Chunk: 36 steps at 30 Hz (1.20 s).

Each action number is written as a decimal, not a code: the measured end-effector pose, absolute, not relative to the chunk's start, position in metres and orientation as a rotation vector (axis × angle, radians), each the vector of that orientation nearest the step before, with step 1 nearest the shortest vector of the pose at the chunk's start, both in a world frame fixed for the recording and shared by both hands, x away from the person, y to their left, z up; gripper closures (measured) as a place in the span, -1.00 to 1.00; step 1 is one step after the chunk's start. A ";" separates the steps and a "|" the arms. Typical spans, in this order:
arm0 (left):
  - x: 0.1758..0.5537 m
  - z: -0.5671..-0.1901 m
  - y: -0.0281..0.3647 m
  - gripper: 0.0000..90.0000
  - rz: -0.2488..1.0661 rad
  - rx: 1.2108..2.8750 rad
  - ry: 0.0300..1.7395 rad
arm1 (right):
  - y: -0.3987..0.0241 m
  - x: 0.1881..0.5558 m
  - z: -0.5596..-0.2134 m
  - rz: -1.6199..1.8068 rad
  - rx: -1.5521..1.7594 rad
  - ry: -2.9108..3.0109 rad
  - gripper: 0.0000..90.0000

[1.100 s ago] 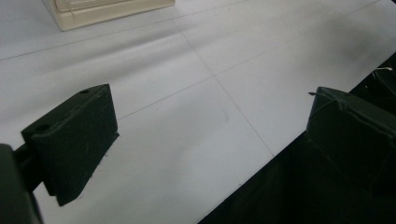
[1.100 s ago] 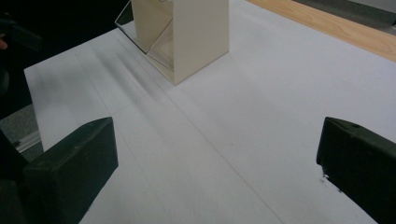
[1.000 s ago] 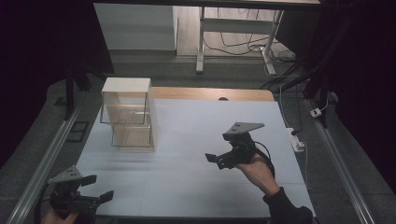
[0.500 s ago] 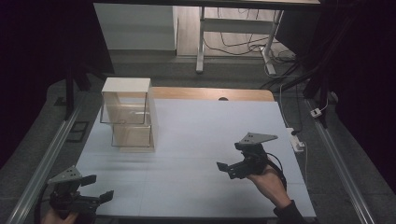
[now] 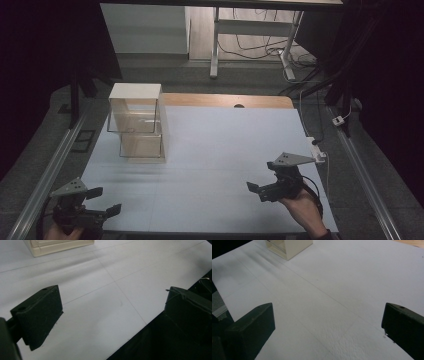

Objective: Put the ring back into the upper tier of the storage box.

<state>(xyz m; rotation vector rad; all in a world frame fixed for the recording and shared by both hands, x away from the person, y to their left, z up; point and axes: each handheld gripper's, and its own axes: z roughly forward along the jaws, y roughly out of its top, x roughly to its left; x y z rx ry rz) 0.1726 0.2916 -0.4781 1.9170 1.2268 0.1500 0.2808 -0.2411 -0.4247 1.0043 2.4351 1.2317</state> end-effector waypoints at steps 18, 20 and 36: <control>0.173 -0.478 0.292 -0.97 0.147 1.913 1.226 | -0.289 0.256 -0.438 1.180 1.162 2.333 -1.00; 0.173 -0.478 0.292 -0.97 0.147 1.913 1.226 | -0.294 0.254 -0.438 1.180 1.178 2.322 -1.00; 0.172 -0.478 0.292 -0.99 0.157 1.916 1.230 | -0.321 0.232 -0.453 1.103 1.318 2.302 -1.00</control>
